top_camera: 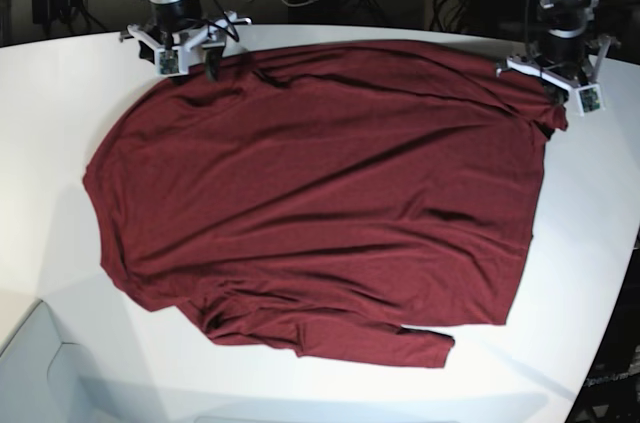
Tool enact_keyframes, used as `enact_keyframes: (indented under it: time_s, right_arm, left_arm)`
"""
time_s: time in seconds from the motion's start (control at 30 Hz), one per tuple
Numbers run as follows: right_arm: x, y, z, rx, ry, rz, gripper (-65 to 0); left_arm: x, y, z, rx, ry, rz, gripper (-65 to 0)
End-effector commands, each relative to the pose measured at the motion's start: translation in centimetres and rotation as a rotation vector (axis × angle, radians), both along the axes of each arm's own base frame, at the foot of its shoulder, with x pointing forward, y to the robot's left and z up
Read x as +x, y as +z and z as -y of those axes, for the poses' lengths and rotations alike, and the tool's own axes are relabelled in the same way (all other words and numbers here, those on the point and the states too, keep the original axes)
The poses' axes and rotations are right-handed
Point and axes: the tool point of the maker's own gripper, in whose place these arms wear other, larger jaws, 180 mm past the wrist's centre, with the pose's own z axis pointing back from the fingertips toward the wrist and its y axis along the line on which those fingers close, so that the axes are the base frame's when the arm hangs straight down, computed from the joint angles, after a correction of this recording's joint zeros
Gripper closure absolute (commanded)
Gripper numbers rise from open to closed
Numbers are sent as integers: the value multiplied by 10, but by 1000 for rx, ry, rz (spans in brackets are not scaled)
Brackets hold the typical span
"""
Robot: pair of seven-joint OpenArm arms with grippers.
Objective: Layout the t-shirt on the table in an organized manner, then fold the t-shirt properly
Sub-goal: 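Lower both grippers and pinch the red shirt's collar-end edge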
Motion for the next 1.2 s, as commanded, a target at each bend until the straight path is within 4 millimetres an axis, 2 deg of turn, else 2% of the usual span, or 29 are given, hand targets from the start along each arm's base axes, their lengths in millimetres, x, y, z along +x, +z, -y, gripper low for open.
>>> enact_keyframes:
  time_s: [0.0,0.1,0.23,0.37,0.63,0.77,1.03,1.17]
  right_arm:
    - [0,5,1,-1,-3,23,-334]
    - [-1,5,1,-1,-3,20,-319]
    - [-7,0,1,-3,0,1,-265]
    - [-12,-7,2,-5,0,-20,-173]
    - [-12,-5,4,-10,-2,-12,0]
    - [-5,9,9,-26,13,28,0]
    - [9,49,4,-20,19,130,0]
    - [13,62,3,-18,22,162,0]
  left_arm:
    - [4,11,-3,23,-3,36,-1]
    - [4,11,-3,23,-3,36,-1]
    - [4,11,-3,23,-3,36,-1]
    - [4,11,-3,23,-3,36,-1]
    - [4,12,-3,24,-2,38,-1]
    - [5,17,-4,32,0,51,-1]
    - [5,18,-4,33,-1,52,-1]
    - [6,19,-4,33,-1,56,-1]
